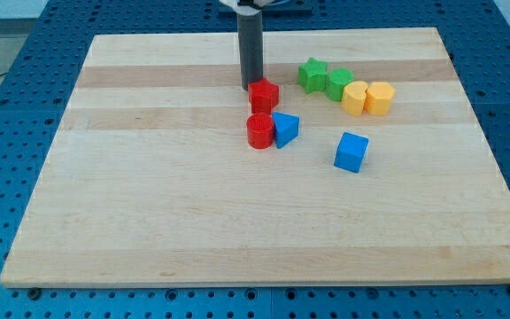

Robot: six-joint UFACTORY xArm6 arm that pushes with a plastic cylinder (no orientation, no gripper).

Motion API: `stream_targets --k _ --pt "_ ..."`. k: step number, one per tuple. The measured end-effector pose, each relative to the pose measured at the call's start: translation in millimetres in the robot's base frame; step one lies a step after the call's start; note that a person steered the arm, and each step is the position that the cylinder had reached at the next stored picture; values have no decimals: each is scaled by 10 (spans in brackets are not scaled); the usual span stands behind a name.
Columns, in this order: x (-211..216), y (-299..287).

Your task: Push the red circle to the bottom of the red star

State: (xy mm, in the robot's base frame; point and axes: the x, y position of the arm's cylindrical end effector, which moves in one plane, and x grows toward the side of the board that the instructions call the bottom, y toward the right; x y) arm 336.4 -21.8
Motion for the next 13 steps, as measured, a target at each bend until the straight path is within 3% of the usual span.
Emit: stream_targets --k 4,5,6,7,8,13 --pt "977 372" --pt "1001 104" --pt "1016 -665" --pt "1471 -865" --pt "1630 -477" --pt "1429 294"
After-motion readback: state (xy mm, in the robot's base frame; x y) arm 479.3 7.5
